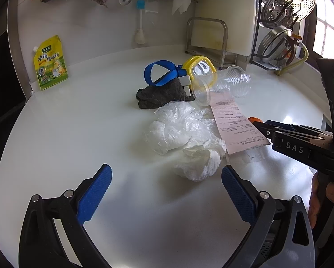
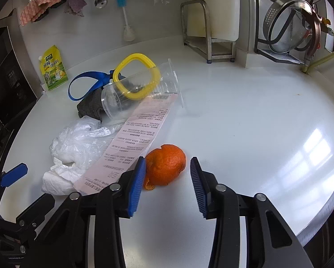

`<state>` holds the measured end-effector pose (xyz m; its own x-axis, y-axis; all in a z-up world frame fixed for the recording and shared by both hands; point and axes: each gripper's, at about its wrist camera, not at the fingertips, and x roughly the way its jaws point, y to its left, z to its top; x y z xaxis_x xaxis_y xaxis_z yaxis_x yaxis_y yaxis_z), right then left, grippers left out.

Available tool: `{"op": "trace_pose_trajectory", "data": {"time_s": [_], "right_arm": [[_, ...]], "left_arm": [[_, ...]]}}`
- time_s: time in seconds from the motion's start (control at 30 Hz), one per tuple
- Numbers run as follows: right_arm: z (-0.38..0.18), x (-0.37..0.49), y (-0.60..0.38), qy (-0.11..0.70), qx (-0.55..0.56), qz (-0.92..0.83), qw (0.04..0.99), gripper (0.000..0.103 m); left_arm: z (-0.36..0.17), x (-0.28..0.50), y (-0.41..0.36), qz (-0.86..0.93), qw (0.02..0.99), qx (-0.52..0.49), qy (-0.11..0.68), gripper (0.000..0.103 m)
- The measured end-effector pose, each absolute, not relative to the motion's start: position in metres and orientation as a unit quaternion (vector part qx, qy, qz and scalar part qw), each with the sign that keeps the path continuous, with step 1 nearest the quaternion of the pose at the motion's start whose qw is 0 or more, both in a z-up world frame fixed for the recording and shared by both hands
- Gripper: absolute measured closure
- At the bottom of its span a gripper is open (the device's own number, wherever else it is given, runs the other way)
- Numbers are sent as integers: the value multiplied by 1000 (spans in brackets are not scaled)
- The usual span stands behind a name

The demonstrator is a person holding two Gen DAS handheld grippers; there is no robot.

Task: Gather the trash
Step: 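Reach the right tool to the orange peel and grasp it while the left tool grasps the white tissue, then carry the orange peel and white tissue over the grey trash bin with both tools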

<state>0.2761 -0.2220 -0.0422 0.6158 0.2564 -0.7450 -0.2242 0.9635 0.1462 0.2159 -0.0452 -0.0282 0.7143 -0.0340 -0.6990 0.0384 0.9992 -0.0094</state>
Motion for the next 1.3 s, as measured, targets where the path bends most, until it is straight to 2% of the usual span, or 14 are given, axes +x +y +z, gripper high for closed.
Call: {"op": "trace_pose_trajectory", "data": {"time_s": [0.17,0.27,0.7,0.8,0.87,1.0,1.03,1.07,1.17,1.3], "right_arm": [[-40,270,-228,413,39,141,899,84],[-37,265,-233,407,48,137,902,86],[-31,257,-261,395,87,121,907,88],[-31,257,-262,395,90,120,907,88],[-31,258,-262,395,91,118,907,88],[-31,257,-262,394,91,117,907,88],[-31,257,-261,394,91,117,907,88],[-31,257,-261,394,91,117,907,88],[-32,255,-261,394,90,115,908,88],[-32,247,-263,390,89,106,910,88]], "left_arm": [[-29,219,-45,-18,925,-6,380,6],[-30,219,-45,-19,924,-8,382,6],[-30,228,-53,-2,925,-8,381,6],[-31,231,-55,-1,925,-9,380,9],[-30,230,-58,-4,926,-4,377,30],[-34,229,-61,-18,921,-1,389,57],[-35,227,-61,-21,921,-5,389,69],[-34,226,-60,-25,921,-9,389,75],[-32,223,-58,-30,922,-10,385,87],[-27,215,-56,-29,926,-2,376,90]]}}
